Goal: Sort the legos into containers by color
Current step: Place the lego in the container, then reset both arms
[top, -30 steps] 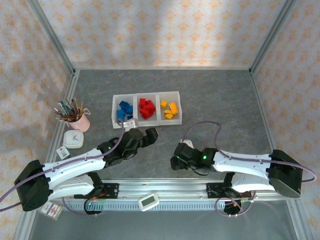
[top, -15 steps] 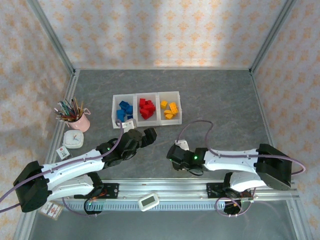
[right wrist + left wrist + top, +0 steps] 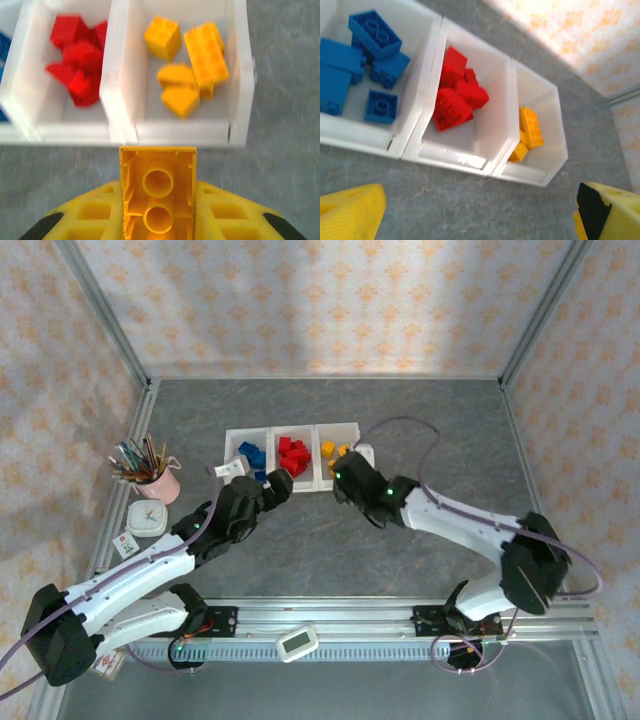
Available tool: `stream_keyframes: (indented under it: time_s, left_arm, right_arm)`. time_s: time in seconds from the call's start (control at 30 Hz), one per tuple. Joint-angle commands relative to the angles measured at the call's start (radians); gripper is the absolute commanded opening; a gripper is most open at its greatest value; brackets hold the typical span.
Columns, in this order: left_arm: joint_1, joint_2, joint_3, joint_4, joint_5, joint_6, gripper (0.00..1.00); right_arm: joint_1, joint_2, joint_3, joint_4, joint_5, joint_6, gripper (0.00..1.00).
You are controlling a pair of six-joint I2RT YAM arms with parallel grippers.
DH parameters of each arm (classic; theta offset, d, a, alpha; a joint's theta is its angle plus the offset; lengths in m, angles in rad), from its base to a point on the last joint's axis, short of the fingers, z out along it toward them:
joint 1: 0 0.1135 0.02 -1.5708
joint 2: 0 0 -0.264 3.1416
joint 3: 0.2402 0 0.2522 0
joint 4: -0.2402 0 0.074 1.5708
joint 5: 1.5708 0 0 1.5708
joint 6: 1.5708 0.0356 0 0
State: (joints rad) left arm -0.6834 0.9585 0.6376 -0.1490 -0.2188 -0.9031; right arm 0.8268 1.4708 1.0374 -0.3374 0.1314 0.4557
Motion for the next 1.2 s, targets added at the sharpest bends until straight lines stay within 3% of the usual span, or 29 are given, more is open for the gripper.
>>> stream_keyframes:
  time_s: [0.0,0.2,0.27,0.33,0.5,0.6,0.63,0.7,0.73,0.83,0.9,1.0,1.17]
  left_arm:
    - [0.034,-0.007,0.040,-0.037,-0.030,0.074,0.99]
    - [0.067,-0.001,0.055,-0.037,-0.055,0.096,0.99]
    - [0.072,-0.005,0.054,-0.035,-0.065,0.102,0.99]
    - [0.079,-0.009,0.054,-0.035,-0.082,0.109,0.99]
    - [0.098,-0.023,0.048,-0.040,-0.160,0.136,0.99]
    - [0.111,-0.055,0.033,-0.048,-0.284,0.184,0.99]
    - [0.118,-0.069,0.015,-0.029,-0.336,0.219,0.99]
    - [0.142,-0.094,-0.030,0.018,-0.434,0.285,0.99]
    - [0.163,-0.105,-0.065,0.063,-0.475,0.339,0.99]
    - [0.235,-0.118,-0.174,0.216,-0.599,0.458,0.99]
    - [0.301,-0.130,-0.264,0.364,-0.604,0.532,0.99]
    - [0.404,-0.123,-0.437,0.703,-0.504,0.697,0.99]
    - [0.515,-0.015,-0.562,1.056,-0.275,0.803,0.99]
  right_arm:
    - [-0.067,0.134,0.103,0.059,0.026,-0.121,0.29]
    - [-0.161,0.350,0.314,0.093,0.004,-0.194,0.41]
    - [-0.163,0.348,0.350,0.088,0.021,-0.214,0.47]
    - [-0.166,0.305,0.341,0.113,0.014,-0.232,0.57]
    - [-0.184,0.156,0.270,0.101,0.080,-0.228,0.69]
    - [-0.241,-0.005,0.110,0.146,0.182,-0.203,0.88]
    - [-0.271,-0.059,0.046,0.169,0.215,-0.196,0.99]
    - [-0.339,-0.152,-0.075,0.209,0.313,-0.176,1.00]
    - [-0.378,-0.200,-0.146,0.251,0.377,-0.170,1.00]
    - [-0.509,-0.324,-0.366,0.473,0.404,-0.227,1.00]
    - [-0.590,-0.368,-0.510,0.656,0.406,-0.263,1.00]
    - [-0.690,-0.360,-0.649,0.851,0.362,-0.273,1.00]
    - [-0.760,-0.202,-0.755,1.152,0.206,-0.335,1.00]
